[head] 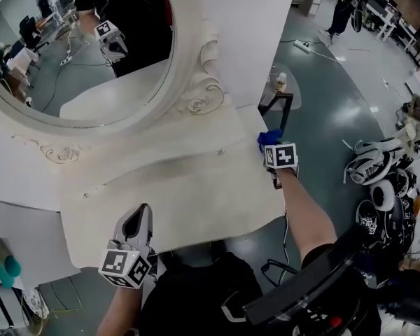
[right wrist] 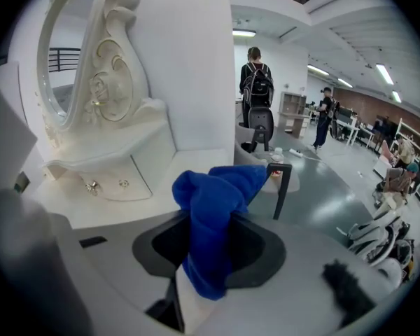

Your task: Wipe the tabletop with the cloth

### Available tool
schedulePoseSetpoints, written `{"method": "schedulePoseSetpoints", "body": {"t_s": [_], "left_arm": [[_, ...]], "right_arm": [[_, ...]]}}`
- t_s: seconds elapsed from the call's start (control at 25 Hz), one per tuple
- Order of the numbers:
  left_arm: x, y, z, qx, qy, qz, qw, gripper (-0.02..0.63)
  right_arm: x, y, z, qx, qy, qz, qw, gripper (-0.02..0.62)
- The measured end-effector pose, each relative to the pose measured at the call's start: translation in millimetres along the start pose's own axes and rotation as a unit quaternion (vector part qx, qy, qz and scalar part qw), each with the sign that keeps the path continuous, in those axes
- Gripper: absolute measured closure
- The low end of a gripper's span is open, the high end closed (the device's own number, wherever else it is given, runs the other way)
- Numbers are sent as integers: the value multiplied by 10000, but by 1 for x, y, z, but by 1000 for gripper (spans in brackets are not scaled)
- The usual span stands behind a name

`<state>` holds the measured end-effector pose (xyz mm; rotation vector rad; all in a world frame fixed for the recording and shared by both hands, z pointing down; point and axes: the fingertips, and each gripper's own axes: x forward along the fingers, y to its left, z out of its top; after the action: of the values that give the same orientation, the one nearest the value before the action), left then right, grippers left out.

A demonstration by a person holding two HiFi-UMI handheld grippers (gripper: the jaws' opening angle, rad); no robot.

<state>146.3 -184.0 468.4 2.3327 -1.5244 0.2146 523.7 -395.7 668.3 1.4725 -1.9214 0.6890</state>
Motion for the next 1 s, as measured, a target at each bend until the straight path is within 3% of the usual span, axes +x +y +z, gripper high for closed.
{"method": "schedulePoseSetpoints", "body": {"t_s": [0.16,0.32,0.68,1.0], "left_arm": [[3,-7,-2,-14,9,-8,10000,598],[10,-23,3,52,-27,-264,9996,598],[17,-47,9,160,-104,-836,9963,598],[14,-59,12,230,-128,-1214,9923,598]], "right_arm": [[-13,3,-15,-28,-17,147,9999,460],[-40,2,-47,-51,61,180,9998,462],[-112,-13,-131,273,197,-160,9993,460],[-162,-19,-182,420,172,-485,9978,460]]}}
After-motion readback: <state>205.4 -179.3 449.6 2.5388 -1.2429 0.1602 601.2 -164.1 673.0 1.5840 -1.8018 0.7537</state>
